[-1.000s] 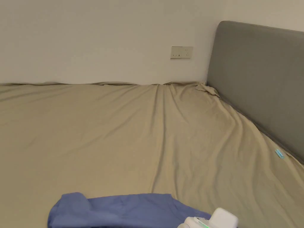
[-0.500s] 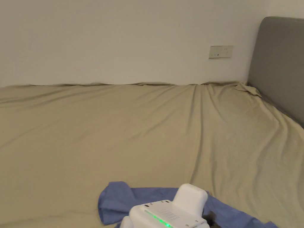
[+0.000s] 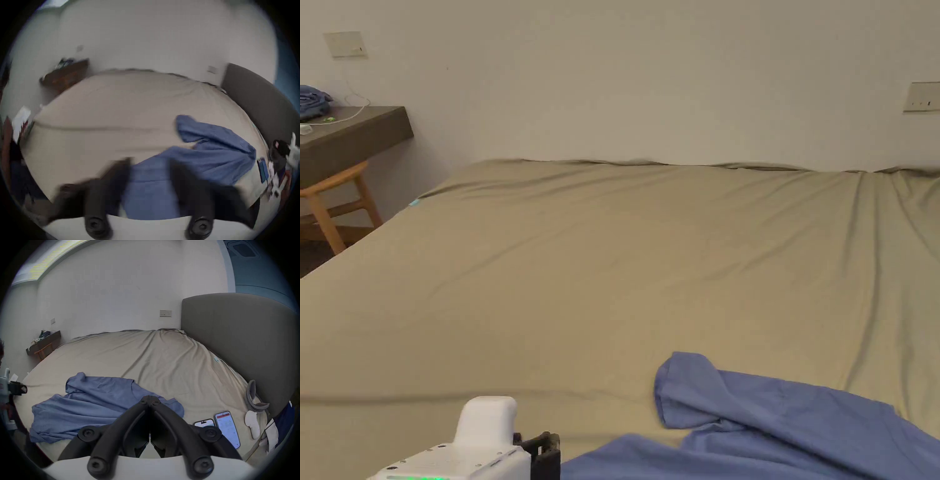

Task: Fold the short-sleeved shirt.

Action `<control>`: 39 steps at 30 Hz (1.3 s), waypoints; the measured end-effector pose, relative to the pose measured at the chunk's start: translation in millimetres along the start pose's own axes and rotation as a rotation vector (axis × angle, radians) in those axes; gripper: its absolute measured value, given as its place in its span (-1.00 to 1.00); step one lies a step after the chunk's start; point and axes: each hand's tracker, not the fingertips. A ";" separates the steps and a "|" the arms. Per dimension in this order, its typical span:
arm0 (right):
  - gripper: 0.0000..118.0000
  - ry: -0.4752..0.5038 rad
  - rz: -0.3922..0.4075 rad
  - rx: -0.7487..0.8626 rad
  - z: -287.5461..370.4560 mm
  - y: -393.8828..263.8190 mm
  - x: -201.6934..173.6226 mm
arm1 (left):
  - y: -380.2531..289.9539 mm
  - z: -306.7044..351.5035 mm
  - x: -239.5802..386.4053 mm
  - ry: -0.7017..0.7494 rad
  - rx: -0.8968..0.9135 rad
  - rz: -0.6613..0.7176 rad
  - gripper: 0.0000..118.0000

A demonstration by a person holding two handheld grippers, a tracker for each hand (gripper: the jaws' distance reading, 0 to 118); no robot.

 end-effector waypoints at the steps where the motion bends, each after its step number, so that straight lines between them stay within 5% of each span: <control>1: -0.96 0.005 0.006 -0.005 -1.1 0.4 -2.1 | -3.4 -14.9 -18.0 0.032 -0.065 0.056 0.20; 2: -0.96 0.006 0.012 -0.011 -2.8 0.6 -3.8 | -8.5 -28.8 -35.8 0.071 -0.116 0.106 0.45; 6: -0.96 0.006 0.041 -0.043 -15.9 -0.8 -11.9 | -32.4 -73.0 -78.0 0.111 -0.259 0.255 0.45; 11: -0.96 0.008 0.064 -0.086 -35.6 -3.0 -25.1 | -43.9 -100.9 -63.8 0.142 -0.273 0.133 0.45; 13: -0.96 0.014 0.074 -0.100 -41.4 -4.4 -30.5 | -48.5 -101.1 -53.2 0.162 -0.242 0.017 0.28; 16: -0.96 0.022 0.082 -0.116 -48.4 -7.7 -35.1 | -48.4 -88.7 -44.6 0.153 -0.223 -0.004 -0.72; 17: -0.96 0.023 0.083 -0.119 -50.5 -8.5 -35.5 | -46.4 -86.3 -46.3 0.146 -0.220 -0.005 -0.89; 18: -0.96 0.024 0.085 -0.125 -52.9 -8.7 -35.4 | -43.7 -85.3 -44.7 0.041 -0.241 0.067 -0.89; 22: -0.96 0.034 0.073 -0.131 -51.4 -2.3 -28.2 | -33.2 -74.7 -22.7 0.101 -0.189 -0.039 -0.89; 23: -0.73 0.034 0.070 -0.127 -50.5 0.3 -24.8 | -29.6 -71.5 -20.3 0.088 -0.182 -0.023 -0.89; 24: -0.02 0.015 0.061 -0.132 -52.1 4.4 -19.3 | -24.9 -66.9 -18.2 0.057 -0.161 -0.010 -0.89; 28: 0.96 0.032 -0.003 -0.269 -76.1 5.0 15.2 | -15.6 -59.9 -13.8 0.027 -0.105 0.038 -0.89; 36: 0.91 -0.017 -0.025 -0.526 -166.0 -30.1 65.7 | -18.4 -70.2 -0.7 0.035 -0.124 0.006 -0.89; 37: 0.82 -0.008 -0.044 -0.559 -176.0 -34.7 66.9 | -20.4 -71.4 1.6 0.037 -0.119 -0.003 -0.89; 38: 0.31 0.022 -0.056 -0.564 -179.9 -37.3 67.4 | -22.3 -72.2 3.7 0.046 -0.123 -0.021 -0.89; 39: 0.04 0.081 -0.067 -0.573 -182.7 -39.5 66.7 | -25.2 -73.9 5.7 0.044 -0.132 -0.022 -0.89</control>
